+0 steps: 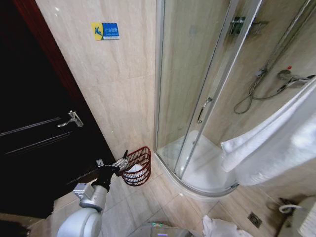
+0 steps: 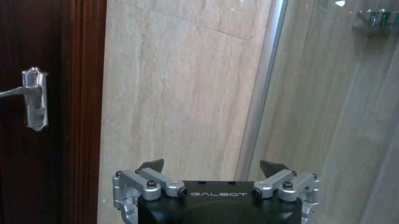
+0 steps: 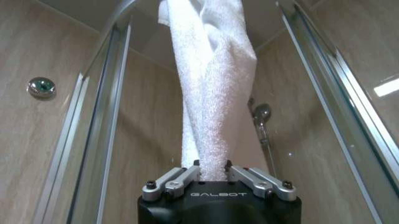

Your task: Discard the used towel into the hamper.

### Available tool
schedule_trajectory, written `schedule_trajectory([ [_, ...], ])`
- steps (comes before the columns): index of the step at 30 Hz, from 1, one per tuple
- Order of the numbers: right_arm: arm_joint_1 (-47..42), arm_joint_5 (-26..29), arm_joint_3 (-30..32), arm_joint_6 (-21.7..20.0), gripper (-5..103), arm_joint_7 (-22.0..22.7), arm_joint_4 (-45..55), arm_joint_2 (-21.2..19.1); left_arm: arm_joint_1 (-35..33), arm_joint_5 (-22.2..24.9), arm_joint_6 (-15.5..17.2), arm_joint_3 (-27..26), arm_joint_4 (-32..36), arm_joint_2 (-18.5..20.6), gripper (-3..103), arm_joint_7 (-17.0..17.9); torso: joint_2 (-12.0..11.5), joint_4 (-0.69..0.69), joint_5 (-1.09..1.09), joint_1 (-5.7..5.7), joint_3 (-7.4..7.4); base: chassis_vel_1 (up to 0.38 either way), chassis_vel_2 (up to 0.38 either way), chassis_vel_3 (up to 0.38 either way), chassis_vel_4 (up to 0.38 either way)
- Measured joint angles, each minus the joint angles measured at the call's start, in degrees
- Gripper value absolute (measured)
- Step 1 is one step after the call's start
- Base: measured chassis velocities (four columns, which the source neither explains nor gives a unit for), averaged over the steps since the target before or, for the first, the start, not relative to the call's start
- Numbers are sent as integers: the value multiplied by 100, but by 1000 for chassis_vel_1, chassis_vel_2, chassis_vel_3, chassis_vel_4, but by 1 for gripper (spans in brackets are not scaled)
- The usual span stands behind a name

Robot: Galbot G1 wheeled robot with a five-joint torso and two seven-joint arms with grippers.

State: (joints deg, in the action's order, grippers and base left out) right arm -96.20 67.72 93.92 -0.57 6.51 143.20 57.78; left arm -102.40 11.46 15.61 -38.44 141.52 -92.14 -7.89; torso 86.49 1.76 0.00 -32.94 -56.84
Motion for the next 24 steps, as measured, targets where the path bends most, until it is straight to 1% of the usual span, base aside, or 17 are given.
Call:
schedule_trajectory([
  [2, -116, -67, -68, 82, 8, -159, 0, 183, 0, 0, 0, 0, 0, 0, 100, 0, 0, 0, 0, 0, 0, 0, 0, 0, 0],
  [9, -148, -224, -264, 248, 8, -294, 1, 422, 0, 0, 0, 0, 0, 0, 100, 0, 0, 0, 0, 0, 0, 0, 0, 0, 0],
  [13, -172, -520, -503, 457, 8, -456, 2, 597, 0, 0, 0, 0, 0, 0, 100, 0, 0, 0, 0, 0, 0, 0, 0, 0, 0],
  [14, -172, -520, -503, 457, 8, -456, 2, 597, 0, 0, 0, 0, 0, 0, 100, 0, 0, 0, 0, 0, 0, 0, 0, 0, 0],
  [16, -184, -794, -687, 617, 8, -609, -36, 695, 0, 0, 0, 0, 0, 0, 100, 0, 0, 0, -1, 0, 0, 0, 0, 0, 0],
  [18, -190, -863, -734, 667, 8, -646, -68, 713, 0, 0, 0, 0, 0, 0, 100, 0, 0, 0, -1, 0, 0, 0, 0, 0, 0],
  [19, -197, -1049, -846, 812, 8, -733, -157, 756, 0, 0, 0, 0, 0, 0, 100, 0, 0, 0, 0, 0, 0, 0, 0, 0, 0],
  [20, -198, -1256, -1063, 1052, 8, -854, -291, 857, 0, 0, 0, 0, 0, 0, 100, 0, 0, 0, 1, 0, 0, 0, 0, 0, 0],
  [24, -217, -1458, -1271, 1234, 8, -984, -409, 987, 0, 0, 0, 0, 0, 0, 100, 0, 0, 0, 1, 0, 0, 0, 0, 0, 0],
])
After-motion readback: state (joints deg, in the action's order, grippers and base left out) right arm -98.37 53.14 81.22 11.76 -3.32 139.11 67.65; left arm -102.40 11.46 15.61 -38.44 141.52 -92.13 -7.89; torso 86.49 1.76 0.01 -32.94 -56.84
